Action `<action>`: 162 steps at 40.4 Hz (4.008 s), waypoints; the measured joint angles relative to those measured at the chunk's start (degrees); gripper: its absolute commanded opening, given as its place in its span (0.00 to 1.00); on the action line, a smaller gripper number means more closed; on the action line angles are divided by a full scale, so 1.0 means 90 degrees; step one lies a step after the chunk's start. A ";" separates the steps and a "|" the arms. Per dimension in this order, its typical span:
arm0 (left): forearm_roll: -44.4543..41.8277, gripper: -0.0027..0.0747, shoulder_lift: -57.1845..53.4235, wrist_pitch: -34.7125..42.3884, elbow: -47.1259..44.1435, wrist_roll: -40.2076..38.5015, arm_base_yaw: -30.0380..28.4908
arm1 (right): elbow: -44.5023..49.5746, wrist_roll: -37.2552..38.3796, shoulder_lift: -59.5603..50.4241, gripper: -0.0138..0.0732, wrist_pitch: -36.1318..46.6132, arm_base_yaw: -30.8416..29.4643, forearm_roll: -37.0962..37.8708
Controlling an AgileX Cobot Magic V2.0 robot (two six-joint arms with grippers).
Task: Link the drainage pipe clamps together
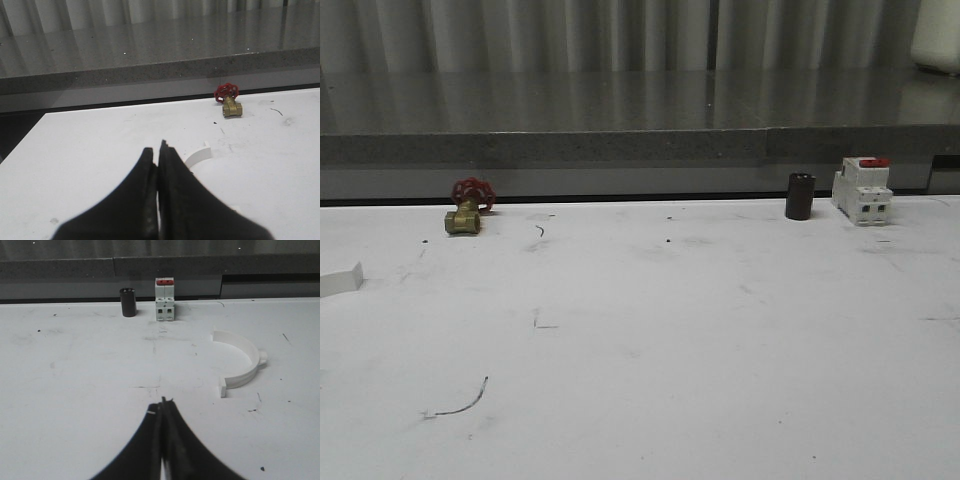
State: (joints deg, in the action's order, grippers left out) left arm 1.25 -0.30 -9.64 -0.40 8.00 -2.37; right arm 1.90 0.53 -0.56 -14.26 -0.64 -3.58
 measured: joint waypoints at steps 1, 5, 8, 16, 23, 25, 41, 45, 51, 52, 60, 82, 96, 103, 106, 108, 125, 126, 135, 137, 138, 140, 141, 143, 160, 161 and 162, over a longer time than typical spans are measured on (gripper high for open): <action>0.0000 0.01 0.0000 0.0000 0.0000 0.0000 0.0000 | 0.0000 0.0000 0.0000 0.09 0.0000 0.0000 0.0000; 0.0000 0.01 0.0000 0.0000 0.0000 0.0000 0.0000 | 0.0000 0.0000 0.0000 0.09 0.0000 0.0000 0.0000; 0.0000 0.01 0.0000 0.0000 0.0000 0.0000 0.0000 | 0.0000 0.0000 0.0000 0.09 0.0000 0.0000 0.0000; 0.0000 0.01 0.0000 0.0000 0.0000 0.0000 0.0000 | 0.0000 0.0000 0.0000 0.09 0.0000 0.0000 0.0000; 0.0000 0.01 0.0000 0.0000 0.0000 0.0000 0.0000 | 0.0000 0.0000 0.0000 0.09 0.0000 0.0000 0.0000; 0.0000 0.01 0.0000 0.0000 0.0000 0.0000 0.0000 | 0.0000 0.0000 0.0000 0.09 0.0000 0.0000 0.0000; 0.0000 0.01 0.0000 0.0060 0.0000 0.0000 0.0000 | 0.0000 0.0000 0.0000 0.09 0.0012 0.0000 0.0000; -0.0012 0.01 0.0000 0.0150 0.0000 0.0000 0.0000 | 0.0000 0.0000 0.0000 0.09 0.0025 0.0000 0.0000; -0.0106 0.01 0.0000 0.0260 0.0000 0.0000 0.0000 | 0.0000 0.0000 0.0000 0.09 0.0076 0.0000 0.0000; -0.0139 0.01 0.0000 0.0327 0.0000 0.0000 0.0000 | 0.0000 0.0000 0.0000 0.09 0.0094 0.0000 0.0000; -0.0105 0.01 0.0000 0.1525 0.0038 0.0000 0.0000 | -0.0037 0.0000 0.0000 0.09 0.0620 0.0000 0.0000; 0.0152 0.01 0.2038 -0.0682 0.2903 -0.0009 0.0000 | -0.3156 0.0000 0.1555 0.09 -0.0667 0.0000 0.0000; 0.0152 0.56 0.2220 -0.0849 0.2972 -0.0009 0.0000 | -0.3220 0.0000 0.1924 0.60 -0.0956 0.0000 0.0000; 0.0152 0.90 0.2220 -0.0872 0.2972 -0.0009 0.0000 | -0.3220 0.0000 0.1924 0.92 -0.1105 0.0000 0.0000; 0.0152 0.86 0.2220 -0.0872 0.2972 -0.0009 0.0000 | -0.3220 0.0000 0.1924 0.91 -0.1116 0.0000 0.0000; 0.0152 0.83 0.2220 -0.0872 0.2972 -0.0009 0.0000 | -0.3220 0.0000 0.1924 0.91 -0.1129 0.0000 0.0000; 0.0205 0.76 0.2840 -0.1028 0.3149 -0.0009 0.0000 | -0.3220 0.0000 0.1924 0.91 -0.1129 0.0000 0.0000; 0.0231 0.76 0.2985 -0.1079 0.3199 -0.0009 0.0000 | -0.3220 0.0000 0.1924 0.91 -0.1129 0.0000 0.0000; 0.0515 0.76 0.5112 -0.2134 0.4026 -0.0009 0.0000 | -0.3220 0.0000 0.1924 0.91 -0.1129 0.0000 0.0000; 0.0655 0.76 0.5608 -0.2318 0.4232 -0.0009 0.0000 | -0.3220 0.0000 0.1924 0.91 -0.1129 0.0000 0.0000; 0.0747 0.76 0.5893 -0.2399 0.4345 -0.0009 0.0000 | -0.3220 0.0000 0.1924 0.91 -0.1129 0.0000 0.0000; 0.0845 0.76 0.6298 -0.2492 0.4513 -0.0009 -0.0013 | -0.3220 0.0000 0.1924 0.91 -0.1129 0.0000 0.0000; 0.0887 0.76 0.6563 -0.2546 0.4627 -0.0009 -0.0013 | -0.3220 0.0000 0.1924 0.91 -0.1129 0.0000 0.0000; 0.0932 0.76 0.7005 -0.2638 0.4828 -0.0009 -0.0013 | -0.3220 0.0000 0.1924 0.91 -0.1129 0.0000 0.0000; 0.1249 0.76 0.9758 -0.2963 0.6161 0.0621 -0.0039 | -0.3220 0.0000 0.1924 0.91 -0.1139 0.0000 0.0000; 0.1266 0.76 0.9860 -0.2979 0.6205 0.0671 -0.0076 | -0.3220 0.0000 0.1924 0.91 -0.1139 0.0000 0.0000; 0.1296 0.76 0.9991 -0.2990 0.6259 0.0713 -0.0107 | -0.3220 0.0000 0.1924 0.91 -0.1139 0.0000 0.0000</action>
State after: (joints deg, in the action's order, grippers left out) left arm 12.92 89.62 -36.55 55.93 14.42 -3.33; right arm -27.08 0.53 16.76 -24.51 -0.64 -3.58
